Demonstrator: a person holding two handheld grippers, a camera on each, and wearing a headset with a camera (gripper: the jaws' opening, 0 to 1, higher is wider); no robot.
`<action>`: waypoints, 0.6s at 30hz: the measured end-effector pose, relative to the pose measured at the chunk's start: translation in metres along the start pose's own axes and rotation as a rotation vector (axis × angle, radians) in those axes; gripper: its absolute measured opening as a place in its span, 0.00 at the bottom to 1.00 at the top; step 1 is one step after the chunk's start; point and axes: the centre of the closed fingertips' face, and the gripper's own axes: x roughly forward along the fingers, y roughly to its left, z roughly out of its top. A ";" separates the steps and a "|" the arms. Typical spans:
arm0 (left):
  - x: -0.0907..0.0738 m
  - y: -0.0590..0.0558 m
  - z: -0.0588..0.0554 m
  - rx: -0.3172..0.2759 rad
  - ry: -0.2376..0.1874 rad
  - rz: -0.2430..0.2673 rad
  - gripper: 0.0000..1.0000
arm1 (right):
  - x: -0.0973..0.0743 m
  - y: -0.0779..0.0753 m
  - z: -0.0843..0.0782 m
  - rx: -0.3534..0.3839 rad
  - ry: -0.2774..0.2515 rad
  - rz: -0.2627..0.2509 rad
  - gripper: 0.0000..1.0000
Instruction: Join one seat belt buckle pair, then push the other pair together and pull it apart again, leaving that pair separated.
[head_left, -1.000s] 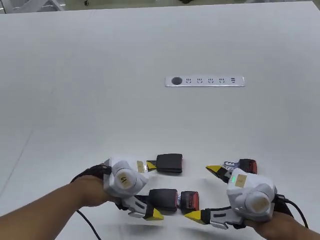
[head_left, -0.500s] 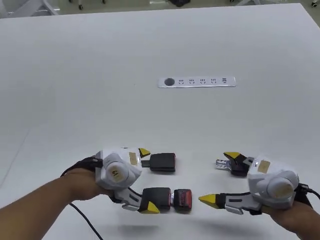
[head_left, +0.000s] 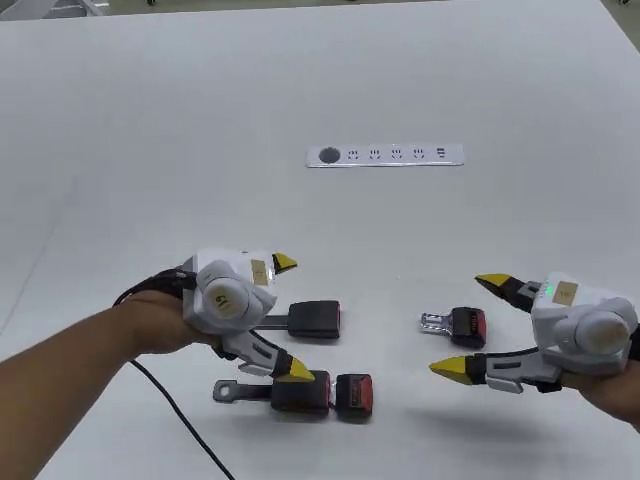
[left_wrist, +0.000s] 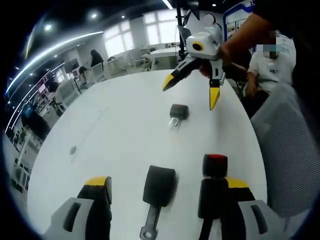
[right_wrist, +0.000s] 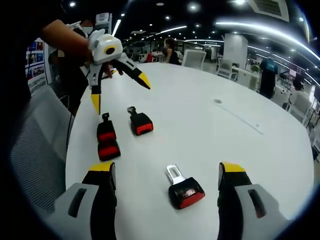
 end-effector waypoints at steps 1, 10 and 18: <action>0.001 0.003 -0.001 0.001 0.003 0.002 0.94 | 0.000 -0.001 -0.001 0.009 0.006 0.006 0.84; 0.017 0.014 -0.014 0.020 0.029 -0.026 0.89 | -0.001 -0.016 -0.026 0.016 0.073 0.028 0.82; 0.039 0.012 -0.033 0.021 0.072 -0.087 0.81 | 0.000 -0.024 -0.046 0.047 0.129 0.046 0.80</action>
